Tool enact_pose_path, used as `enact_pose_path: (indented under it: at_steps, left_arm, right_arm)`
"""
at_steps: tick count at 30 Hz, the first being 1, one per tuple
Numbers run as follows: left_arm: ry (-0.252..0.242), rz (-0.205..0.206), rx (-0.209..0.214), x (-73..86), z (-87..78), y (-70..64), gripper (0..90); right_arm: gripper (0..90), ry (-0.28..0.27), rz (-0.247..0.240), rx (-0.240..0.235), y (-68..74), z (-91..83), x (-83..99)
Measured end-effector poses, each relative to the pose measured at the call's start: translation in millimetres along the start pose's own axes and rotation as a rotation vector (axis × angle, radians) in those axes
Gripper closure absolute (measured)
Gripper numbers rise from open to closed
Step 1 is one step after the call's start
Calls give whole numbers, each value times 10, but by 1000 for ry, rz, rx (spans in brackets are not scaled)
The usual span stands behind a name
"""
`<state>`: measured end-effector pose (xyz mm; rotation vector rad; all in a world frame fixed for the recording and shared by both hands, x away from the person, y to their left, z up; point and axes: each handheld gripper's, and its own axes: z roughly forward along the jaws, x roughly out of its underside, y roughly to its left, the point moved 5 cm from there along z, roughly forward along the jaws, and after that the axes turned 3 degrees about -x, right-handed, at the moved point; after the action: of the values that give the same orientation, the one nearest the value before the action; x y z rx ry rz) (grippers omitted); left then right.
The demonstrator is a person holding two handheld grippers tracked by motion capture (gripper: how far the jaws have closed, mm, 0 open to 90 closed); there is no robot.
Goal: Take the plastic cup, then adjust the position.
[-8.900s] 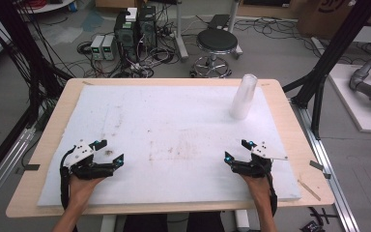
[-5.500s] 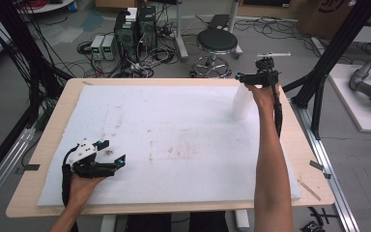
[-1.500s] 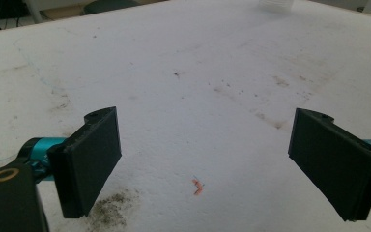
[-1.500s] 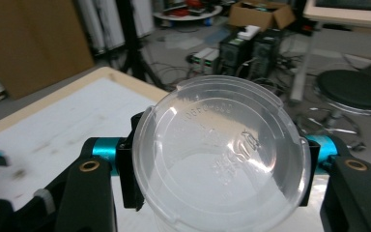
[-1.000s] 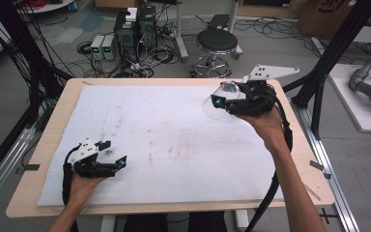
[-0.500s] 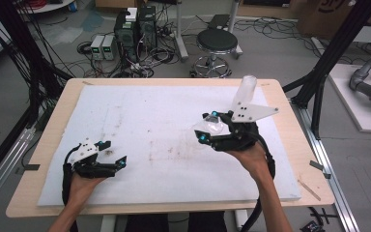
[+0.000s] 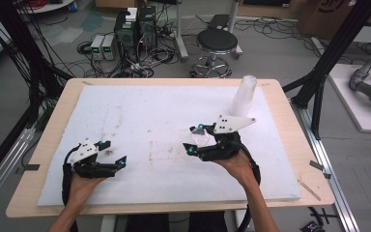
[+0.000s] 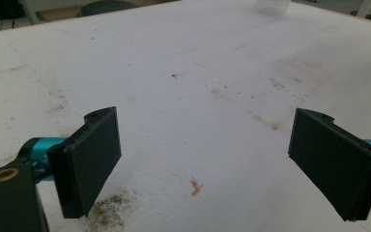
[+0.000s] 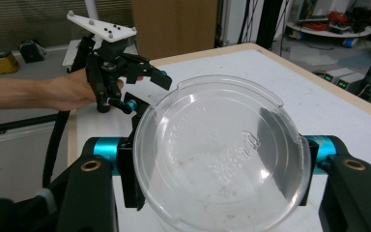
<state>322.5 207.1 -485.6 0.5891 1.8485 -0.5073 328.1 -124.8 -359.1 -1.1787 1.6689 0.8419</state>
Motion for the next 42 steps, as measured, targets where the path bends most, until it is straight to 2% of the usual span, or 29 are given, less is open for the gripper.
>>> enact_pose_path:
  at_steps: [18, 26, 27, 28, 30, 31, 32, 34, 35, 37, 38, 39, 40, 41, 42]
  left_arm:
    - [3, -2, 1, 0, 2, 5, 112]
    - [4, 12, 50, -10, 4, -19, 112]
    - [-3, 13, 78, -39, -2, -37, 112]
    - [-3, 13, 78, -39, -2, -37, 112]
    - [-2, 26, 108, -94, -7, -64, 112]
    - [-14, 51, 149, -168, -27, -96, 112]
    - [-14, 51, 149, -168, -27, -96, 112]
    - [-26, 66, 205, -247, -48, -131, 112]
    - [-28, 91, 260, -320, -59, -159, 112]
    - [-31, 113, 311, -395, -61, -191, 112]
    - [-31, 113, 311, -395, -61, -191, 112]
    - [-40, 132, 358, -481, -56, -232, 112]
    - [-40, 132, 358, -481, -56, -232, 112]
    - [-57, 149, 402, -577, -48, -284, 112]
    - [-57, 149, 402, -577, -48, -284, 112]
  right_arm:
    - [411, 6, 3, -13, -32, 38, 12]
    - [413, -12, 10, -64, -19, 54, 30]
    - [413, -13, 6, -65, -18, 59, 30]
    - [413, -13, 6, -65, -18, 59, 30]
    - [413, -17, 2, -77, -5, 64, 16]
    - [413, -22, 1, -85, 0, 66, 8]
    - [413, -22, 1, -85, 0, 66, 8]
    - [413, -36, 2, -114, 18, 70, -10]
    - [413, -37, 4, -122, 27, 68, -13]
    - [413, -41, -2, -138, 42, 70, -22]
    - [413, -43, -3, -144, 49, 74, -28]
    - [413, -43, -5, -149, 58, 77, -33]
    - [413, -45, -8, -157, 69, 82, -38]
    - [413, -43, -7, -165, 82, 86, -42]
    - [413, -45, -13, -175, 88, 93, -47]
